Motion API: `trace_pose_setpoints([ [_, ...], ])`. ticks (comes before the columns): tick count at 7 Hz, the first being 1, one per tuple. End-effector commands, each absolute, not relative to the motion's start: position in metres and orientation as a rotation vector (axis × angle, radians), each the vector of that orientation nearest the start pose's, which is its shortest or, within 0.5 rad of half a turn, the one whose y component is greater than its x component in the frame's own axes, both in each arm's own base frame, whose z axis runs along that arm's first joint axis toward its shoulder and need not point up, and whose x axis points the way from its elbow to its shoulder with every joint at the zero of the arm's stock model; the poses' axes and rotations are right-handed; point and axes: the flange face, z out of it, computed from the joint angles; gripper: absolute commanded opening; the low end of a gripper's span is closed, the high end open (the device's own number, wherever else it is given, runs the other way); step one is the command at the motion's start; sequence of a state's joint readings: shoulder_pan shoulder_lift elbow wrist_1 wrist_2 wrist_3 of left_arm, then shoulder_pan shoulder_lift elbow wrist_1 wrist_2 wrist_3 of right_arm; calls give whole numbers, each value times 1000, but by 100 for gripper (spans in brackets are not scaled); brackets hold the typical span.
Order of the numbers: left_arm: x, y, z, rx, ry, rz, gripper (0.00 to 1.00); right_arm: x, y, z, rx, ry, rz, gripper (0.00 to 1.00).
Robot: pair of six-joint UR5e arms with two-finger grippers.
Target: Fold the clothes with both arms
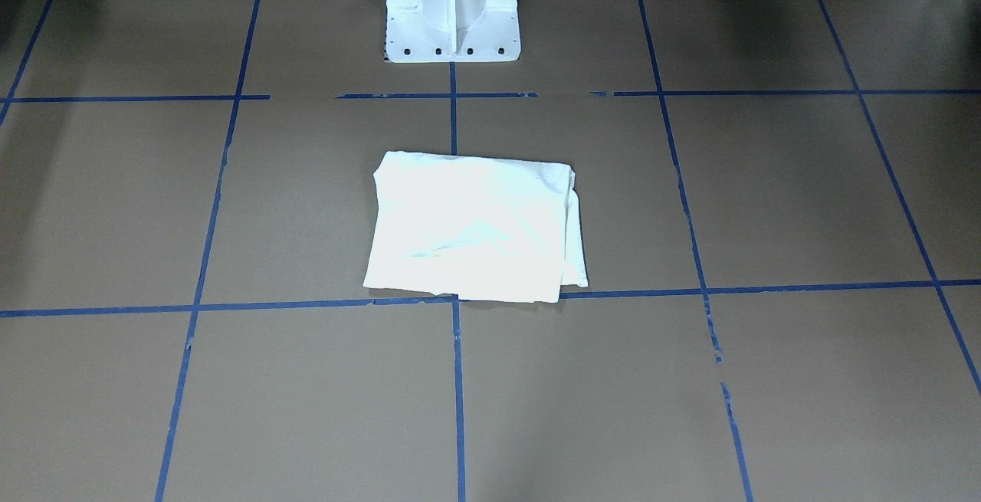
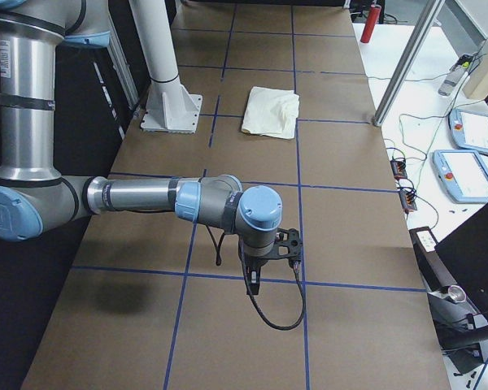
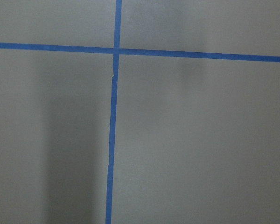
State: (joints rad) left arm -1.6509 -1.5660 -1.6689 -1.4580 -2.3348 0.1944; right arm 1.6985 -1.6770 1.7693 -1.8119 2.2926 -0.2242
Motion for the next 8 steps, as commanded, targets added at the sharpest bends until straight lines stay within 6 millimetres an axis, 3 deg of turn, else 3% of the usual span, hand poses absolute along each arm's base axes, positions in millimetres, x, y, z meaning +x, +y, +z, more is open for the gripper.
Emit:
trace_pose_setpoints([
  [1,-102,-472,633,69,762,94,100,108,-426,636,-25,-728,-64,100],
  [4,-102,-470,634,67,762,92,100,91,-458,630,-56,-721,-24,100],
  [8,-102,-470,634,67,762,92,100,88,-458,628,-51,-721,-41,100],
])
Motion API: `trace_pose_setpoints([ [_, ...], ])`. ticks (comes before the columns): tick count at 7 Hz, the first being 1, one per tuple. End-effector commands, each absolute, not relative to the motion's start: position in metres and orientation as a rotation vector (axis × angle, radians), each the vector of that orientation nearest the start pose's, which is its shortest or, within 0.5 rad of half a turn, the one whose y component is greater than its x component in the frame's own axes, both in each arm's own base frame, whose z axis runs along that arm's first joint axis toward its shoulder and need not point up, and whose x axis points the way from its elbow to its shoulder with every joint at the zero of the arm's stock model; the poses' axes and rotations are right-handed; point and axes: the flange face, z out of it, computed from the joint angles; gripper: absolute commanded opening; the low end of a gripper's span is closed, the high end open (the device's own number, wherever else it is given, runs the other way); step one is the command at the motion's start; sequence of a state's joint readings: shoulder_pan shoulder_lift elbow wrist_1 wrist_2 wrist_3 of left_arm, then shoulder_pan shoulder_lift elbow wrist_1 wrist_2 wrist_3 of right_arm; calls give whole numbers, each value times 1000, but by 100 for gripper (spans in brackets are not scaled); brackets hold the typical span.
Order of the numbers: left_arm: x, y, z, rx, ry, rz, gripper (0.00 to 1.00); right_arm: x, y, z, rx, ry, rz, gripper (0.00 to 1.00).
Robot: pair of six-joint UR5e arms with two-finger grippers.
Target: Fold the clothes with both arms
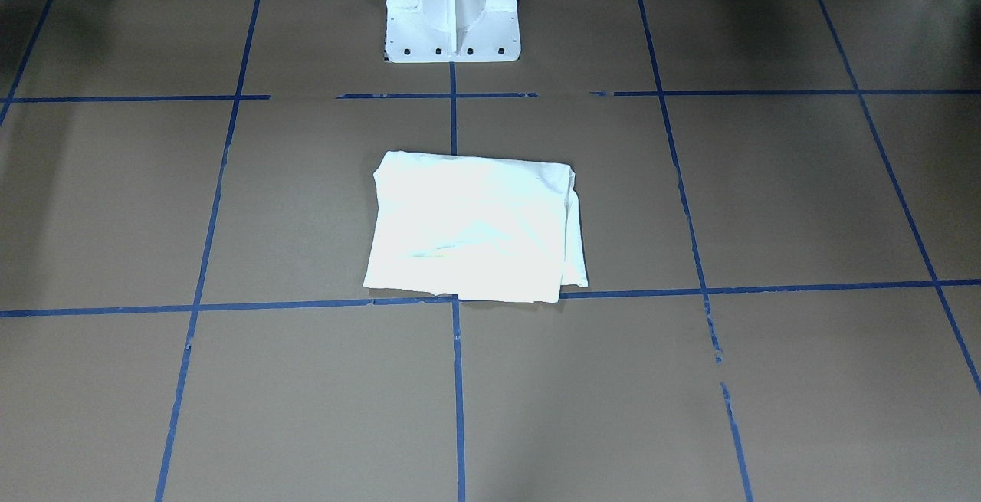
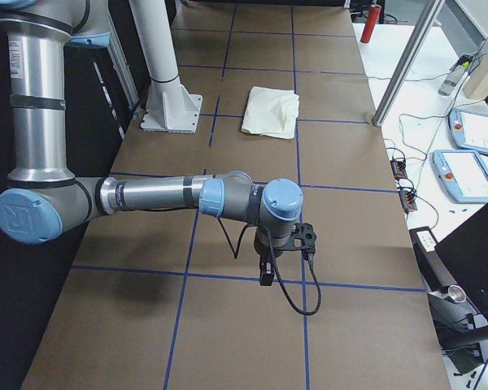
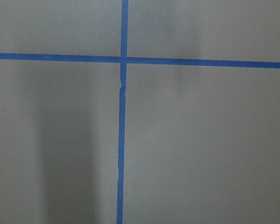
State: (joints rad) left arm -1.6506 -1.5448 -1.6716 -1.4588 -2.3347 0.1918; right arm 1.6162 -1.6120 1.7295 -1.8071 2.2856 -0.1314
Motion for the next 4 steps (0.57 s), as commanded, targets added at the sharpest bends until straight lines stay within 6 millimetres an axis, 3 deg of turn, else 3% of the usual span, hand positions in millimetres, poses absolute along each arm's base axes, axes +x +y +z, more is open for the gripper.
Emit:
trace_pose_setpoints([
  [1,-102,-470,634,68,762,93,100,88,-457,629,-52,-723,-43,100],
  [4,-102,-470,634,67,762,92,100,87,-453,633,-61,-724,-40,100],
])
